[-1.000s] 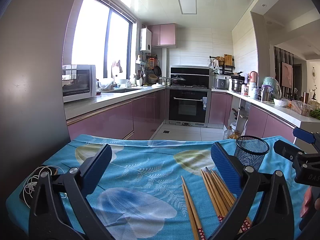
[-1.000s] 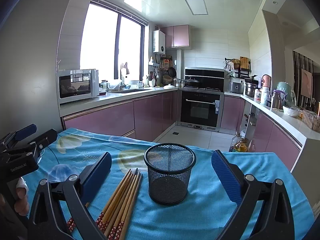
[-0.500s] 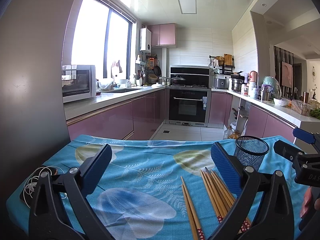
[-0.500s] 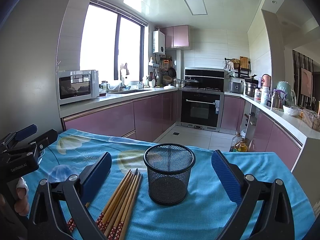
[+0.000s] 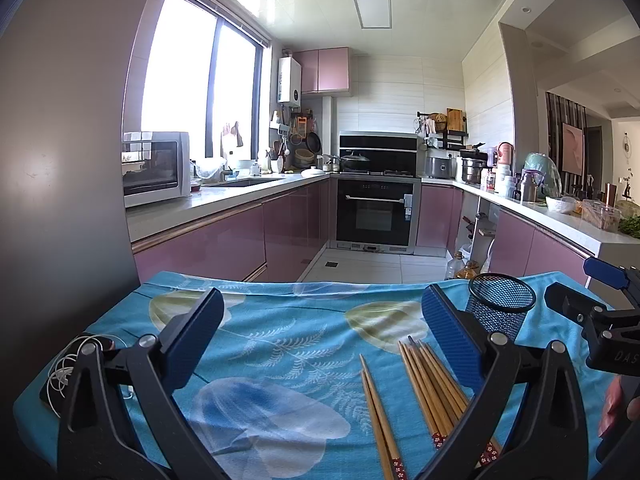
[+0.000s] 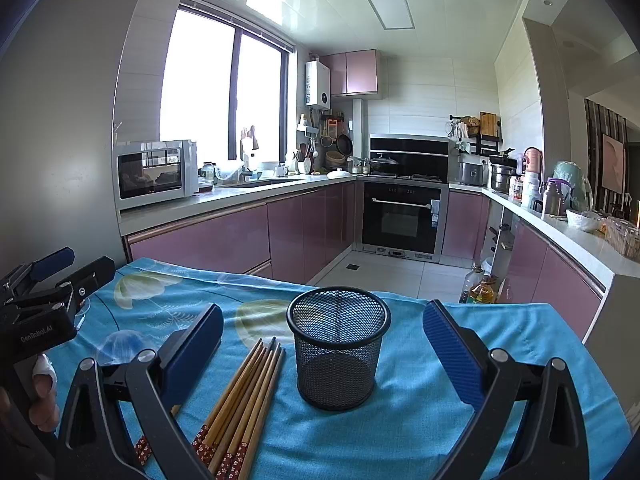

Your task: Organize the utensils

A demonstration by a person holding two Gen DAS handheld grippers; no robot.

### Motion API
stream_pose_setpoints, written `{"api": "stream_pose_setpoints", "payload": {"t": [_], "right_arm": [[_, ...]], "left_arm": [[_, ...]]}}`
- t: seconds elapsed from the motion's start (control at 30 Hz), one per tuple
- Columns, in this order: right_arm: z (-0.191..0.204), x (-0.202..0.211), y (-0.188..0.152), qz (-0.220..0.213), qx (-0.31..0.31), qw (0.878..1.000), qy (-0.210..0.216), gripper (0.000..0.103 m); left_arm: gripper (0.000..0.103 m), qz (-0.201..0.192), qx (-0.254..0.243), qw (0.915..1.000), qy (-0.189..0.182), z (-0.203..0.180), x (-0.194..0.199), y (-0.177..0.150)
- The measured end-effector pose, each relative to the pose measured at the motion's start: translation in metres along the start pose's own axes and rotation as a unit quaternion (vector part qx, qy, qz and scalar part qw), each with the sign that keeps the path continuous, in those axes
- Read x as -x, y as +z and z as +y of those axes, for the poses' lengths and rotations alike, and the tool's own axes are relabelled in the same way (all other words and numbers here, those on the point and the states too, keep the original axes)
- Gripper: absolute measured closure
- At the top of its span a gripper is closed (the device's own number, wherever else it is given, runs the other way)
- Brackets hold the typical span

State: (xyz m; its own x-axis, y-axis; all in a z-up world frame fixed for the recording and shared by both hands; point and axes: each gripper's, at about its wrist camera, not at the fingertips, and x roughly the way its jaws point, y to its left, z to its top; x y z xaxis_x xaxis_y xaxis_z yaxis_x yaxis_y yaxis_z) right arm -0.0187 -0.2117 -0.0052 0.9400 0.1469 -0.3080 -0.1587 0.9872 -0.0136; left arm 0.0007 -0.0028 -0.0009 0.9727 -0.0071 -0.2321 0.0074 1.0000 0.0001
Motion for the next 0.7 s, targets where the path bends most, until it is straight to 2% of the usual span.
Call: {"api": "stream_pose_setpoints", "payload": {"t": [0.7], "right_arm": [[0.0014,-0.0025,-0.0007,0.003,-0.002,1.0,0.001,0.006]], "left_arm": [[0.005,0.002,0.0,1.0,0.001,-0.0009,-0.0024,0.0038]]}}
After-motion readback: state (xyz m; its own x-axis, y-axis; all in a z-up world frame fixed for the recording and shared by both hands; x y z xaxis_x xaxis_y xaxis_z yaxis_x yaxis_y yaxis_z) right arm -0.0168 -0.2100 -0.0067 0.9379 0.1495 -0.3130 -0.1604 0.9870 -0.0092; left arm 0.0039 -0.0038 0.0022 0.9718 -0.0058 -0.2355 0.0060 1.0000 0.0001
